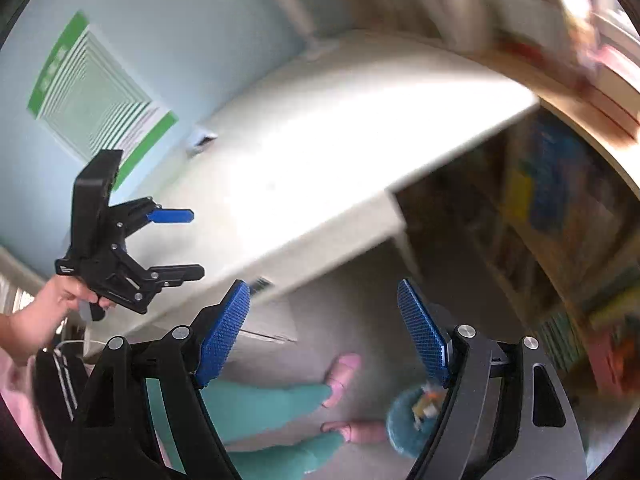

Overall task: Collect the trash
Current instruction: 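Swing both open tools back toward the table, then reach the right tool to the white-blue printed box and close on it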

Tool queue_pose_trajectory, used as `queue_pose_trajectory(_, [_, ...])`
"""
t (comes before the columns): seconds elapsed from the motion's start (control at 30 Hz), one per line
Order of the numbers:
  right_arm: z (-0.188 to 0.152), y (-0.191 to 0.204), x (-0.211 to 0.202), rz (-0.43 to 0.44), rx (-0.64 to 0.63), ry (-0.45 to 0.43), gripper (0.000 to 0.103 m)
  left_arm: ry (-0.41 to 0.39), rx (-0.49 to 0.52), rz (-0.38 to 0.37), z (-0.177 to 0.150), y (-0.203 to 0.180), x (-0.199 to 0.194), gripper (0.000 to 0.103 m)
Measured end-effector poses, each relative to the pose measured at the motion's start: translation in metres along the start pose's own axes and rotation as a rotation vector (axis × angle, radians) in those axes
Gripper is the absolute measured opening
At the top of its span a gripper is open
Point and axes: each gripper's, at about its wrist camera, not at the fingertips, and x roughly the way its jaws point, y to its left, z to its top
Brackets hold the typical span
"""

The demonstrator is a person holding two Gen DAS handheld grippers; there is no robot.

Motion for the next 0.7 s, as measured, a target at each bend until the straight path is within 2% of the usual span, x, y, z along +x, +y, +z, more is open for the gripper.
queue_pose_trajectory(0.1, [0.038, 0.023, 0.037, 0.046, -0.072, 0.037, 0.077, -0.009, -0.104, 0.04, -0.015, 0.058, -0.01, 0.096])
queue_pose_trajectory(0.33, [0.111, 0.077, 0.119, 0.117, -0.224, 0.123, 0.077, -0.031, -0.274, 0.118, -0.046, 0.158, -0.03, 0.096])
queue_pose_trajectory(0.7, [0.196, 0.181, 0.258, 0.176, -0.461, 0.249, 0.087, -0.03, -0.508, 0.21, -0.101, 0.269, -0.041, 0.096])
